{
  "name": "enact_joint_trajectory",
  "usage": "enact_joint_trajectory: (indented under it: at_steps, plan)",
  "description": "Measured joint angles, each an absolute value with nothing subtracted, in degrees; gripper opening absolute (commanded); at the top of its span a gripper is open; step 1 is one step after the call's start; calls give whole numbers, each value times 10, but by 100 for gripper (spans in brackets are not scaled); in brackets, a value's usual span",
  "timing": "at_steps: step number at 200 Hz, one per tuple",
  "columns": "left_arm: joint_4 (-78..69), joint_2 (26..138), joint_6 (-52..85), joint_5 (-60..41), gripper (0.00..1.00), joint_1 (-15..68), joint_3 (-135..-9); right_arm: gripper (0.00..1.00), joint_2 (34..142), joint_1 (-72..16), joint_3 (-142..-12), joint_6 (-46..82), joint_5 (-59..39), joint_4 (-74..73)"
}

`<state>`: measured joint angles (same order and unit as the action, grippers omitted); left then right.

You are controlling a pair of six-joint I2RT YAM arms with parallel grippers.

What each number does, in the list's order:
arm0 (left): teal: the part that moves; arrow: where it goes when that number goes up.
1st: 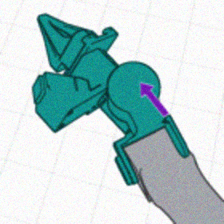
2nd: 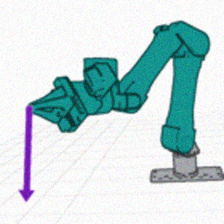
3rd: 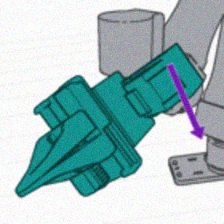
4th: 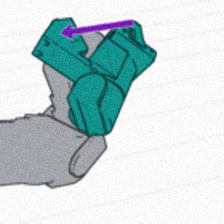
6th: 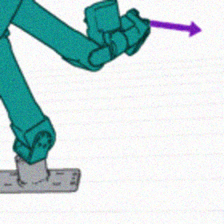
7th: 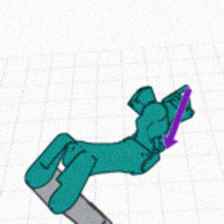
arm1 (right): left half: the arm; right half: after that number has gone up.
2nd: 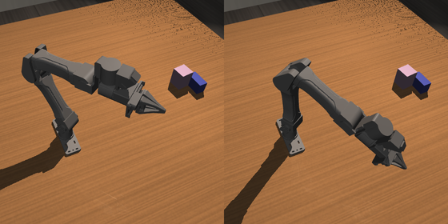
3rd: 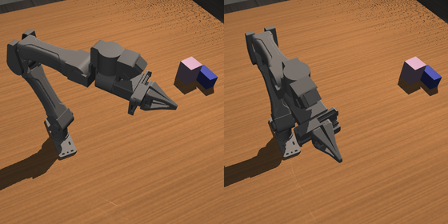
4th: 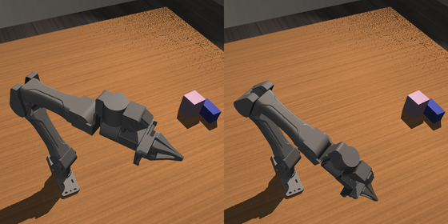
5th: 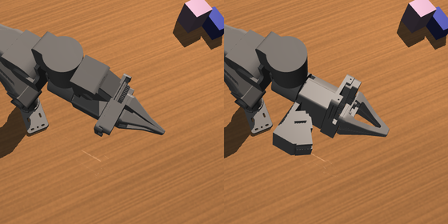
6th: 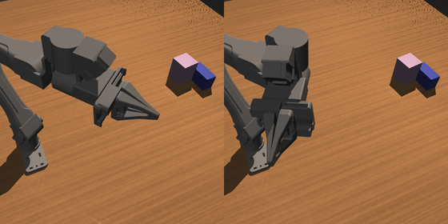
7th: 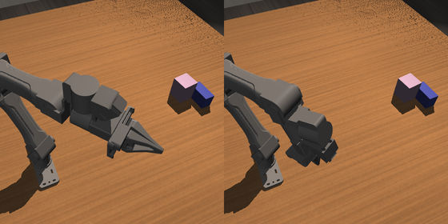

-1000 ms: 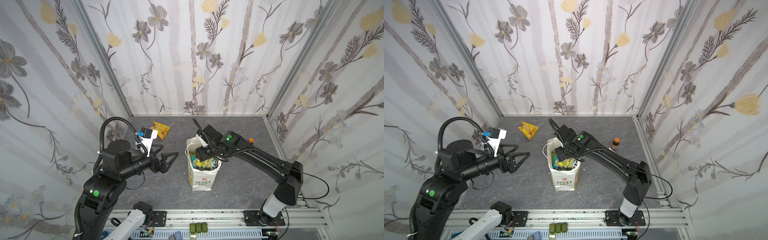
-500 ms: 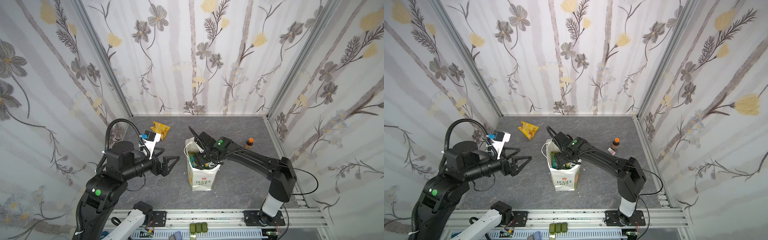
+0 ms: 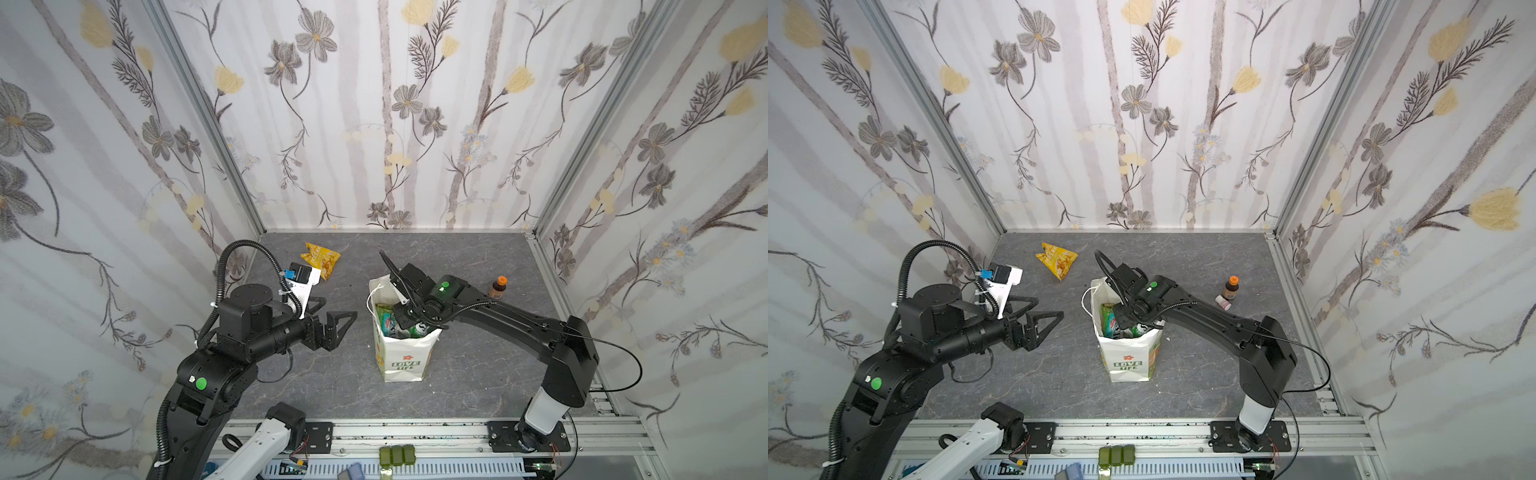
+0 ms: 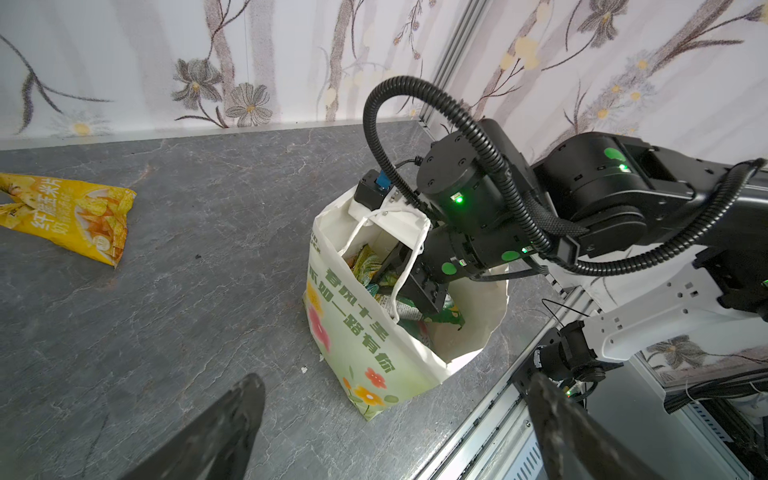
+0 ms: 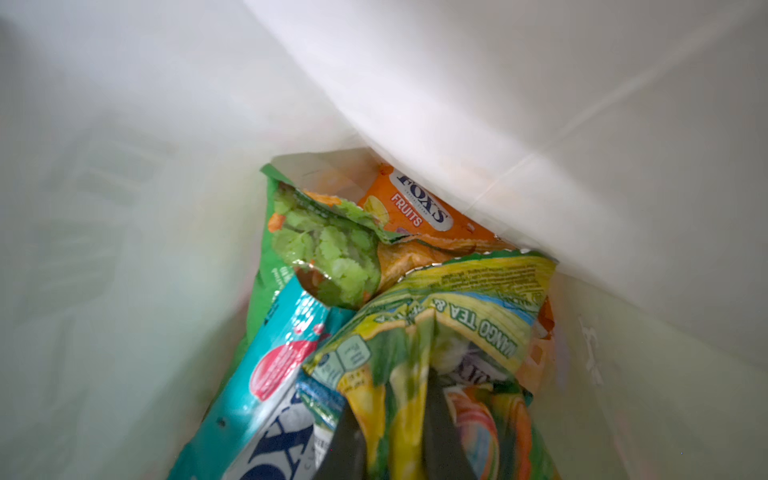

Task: Take the snacks out of the paper bag
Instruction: 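Reach the right gripper down into the bag toward the green packets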

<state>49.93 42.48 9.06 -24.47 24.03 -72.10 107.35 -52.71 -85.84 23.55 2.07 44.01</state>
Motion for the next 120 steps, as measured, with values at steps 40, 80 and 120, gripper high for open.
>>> enact_joint_trajectory:
  at_steps: [40, 80, 120]
  plan:
    - [499, 434, 93, -230, 100, 241, -721, 2, 1048, -528, -869, 240, 4, 442]
    - [499, 438, 95, -225, 100, 241, -721, 1, 1030, -526, -888, 240, 4, 442]
    - [499, 439, 102, -225, 100, 241, -721, 0, 1009, -525, -907, 240, 8, 444]
